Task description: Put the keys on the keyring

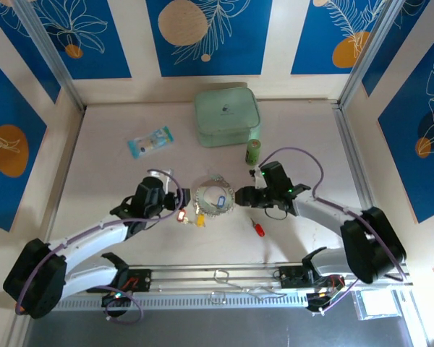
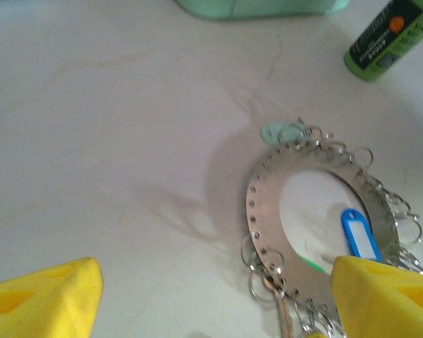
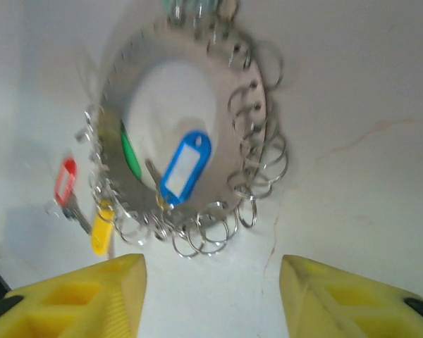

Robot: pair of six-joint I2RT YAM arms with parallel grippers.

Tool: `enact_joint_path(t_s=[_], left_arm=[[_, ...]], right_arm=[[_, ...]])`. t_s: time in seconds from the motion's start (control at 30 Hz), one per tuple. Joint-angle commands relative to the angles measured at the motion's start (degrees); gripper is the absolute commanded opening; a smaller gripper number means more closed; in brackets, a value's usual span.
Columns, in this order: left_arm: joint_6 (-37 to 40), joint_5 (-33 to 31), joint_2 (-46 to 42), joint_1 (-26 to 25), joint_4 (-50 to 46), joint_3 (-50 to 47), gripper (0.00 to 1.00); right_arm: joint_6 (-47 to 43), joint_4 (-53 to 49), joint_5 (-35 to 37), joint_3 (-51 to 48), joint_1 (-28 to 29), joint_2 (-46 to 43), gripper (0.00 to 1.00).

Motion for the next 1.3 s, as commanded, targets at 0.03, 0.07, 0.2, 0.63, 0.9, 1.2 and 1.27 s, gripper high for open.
enact_joint_path(t_s=[0.03, 0.07, 0.2, 0.63, 0.9, 1.2, 1.27], left_arm=[[-5.1, -0.8, -1.5, -0.8, -1.1, -1.4, 0.84], [-5.3, -1.1, -1.5, -0.8, -0.8, -1.7, 0.84], [-5.4, -2.2, -0.9, -0.9, -0.1, -1.9, 0.84], [-4.2, -3.7, -1.3, -0.9, -0.2, -1.4, 0.83], [-4.7, -4.0, -1.0, -0.9, 2.0, -1.9, 0.82], [-4.5, -4.1, -1.0, -0.9, 3.8, -2.1, 0.82], [-3.9, -3.4, -1.3, -0.9, 4.7, -2.3, 0.82]], right_arm=[[0.1, -0.7, -0.6, 2.7, 2.5, 3.8, 0.43], [-0.1, -0.8, 0.2, 2.8, 2.8, 4.6, 0.43], [-0.5, -0.1, 2.2, 3.6, 3.2, 7.8, 0.41], [-0.5, 1.4, 6.8, 6.8, 4.5, 13.6, 0.28], [-0.6, 2.4, 6.8, 7.0, 4.9, 14.2, 0.19], [-1.2, 1.8, 7.1, 7.2, 5.0, 13.1, 0.0], [-1.8, 1.3, 7.4, 7.2, 5.1, 12.2, 0.0]])
